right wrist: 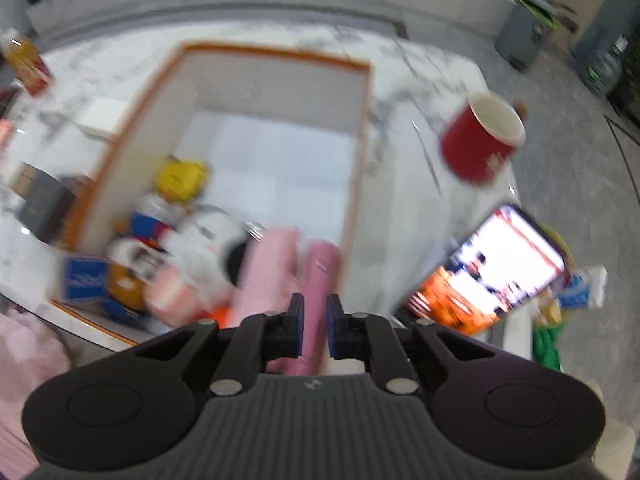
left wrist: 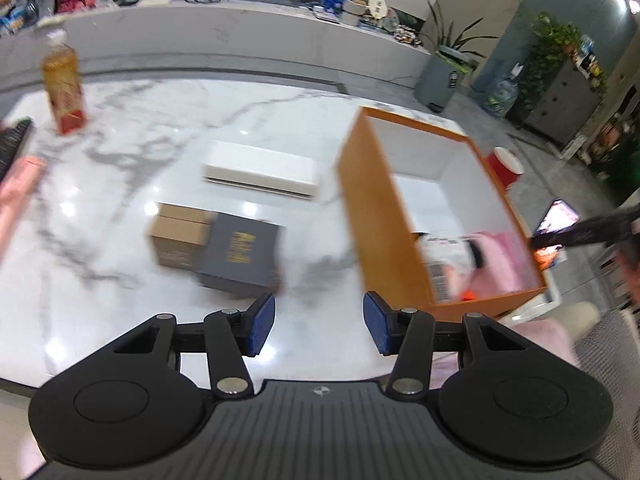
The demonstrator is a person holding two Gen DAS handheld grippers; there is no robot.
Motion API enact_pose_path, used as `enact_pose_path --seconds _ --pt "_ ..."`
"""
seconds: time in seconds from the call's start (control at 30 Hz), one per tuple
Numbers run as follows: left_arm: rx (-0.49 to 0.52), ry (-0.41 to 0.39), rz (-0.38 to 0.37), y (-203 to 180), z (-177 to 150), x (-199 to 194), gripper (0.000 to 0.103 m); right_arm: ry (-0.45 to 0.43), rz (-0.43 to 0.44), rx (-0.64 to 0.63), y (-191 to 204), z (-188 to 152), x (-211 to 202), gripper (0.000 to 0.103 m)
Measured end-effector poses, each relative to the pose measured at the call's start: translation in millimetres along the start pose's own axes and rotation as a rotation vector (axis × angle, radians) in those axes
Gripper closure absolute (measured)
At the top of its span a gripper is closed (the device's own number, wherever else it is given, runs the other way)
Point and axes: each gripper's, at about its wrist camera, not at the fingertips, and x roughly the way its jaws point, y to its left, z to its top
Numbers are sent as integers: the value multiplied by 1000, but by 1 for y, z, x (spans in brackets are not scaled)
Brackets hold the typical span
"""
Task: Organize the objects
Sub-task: 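Grasp the dark gift box with the left tool while the right tool grasps the photo card pack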
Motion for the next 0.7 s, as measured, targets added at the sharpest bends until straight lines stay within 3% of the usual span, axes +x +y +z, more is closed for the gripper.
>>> enact_pose_path --seconds 0.17,0.23,0.3,0.47,0.57,0.6,0.7 --pt "78 28 39 28 6 0 45 -99 146 -115 59 17 -26 89" --pt "128 47 47 34 8 6 45 -125 206 -177 88 25 -29 70" --pt "160 52 55 39 9 12 45 -142 260 -236 117 33 -27 63" --pt "198 68 39 53 13 31 45 -120 341 -324 178 54 -1 60" --pt "161 84 12 63 17 48 41 -74 354 -333 205 63 24 60" --pt "136 78 0 67 19 53 33 -57 350 -330 213 67 34 61" --pt "19 64 -54 86 23 71 28 -16 350 -311 224 76 59 74"
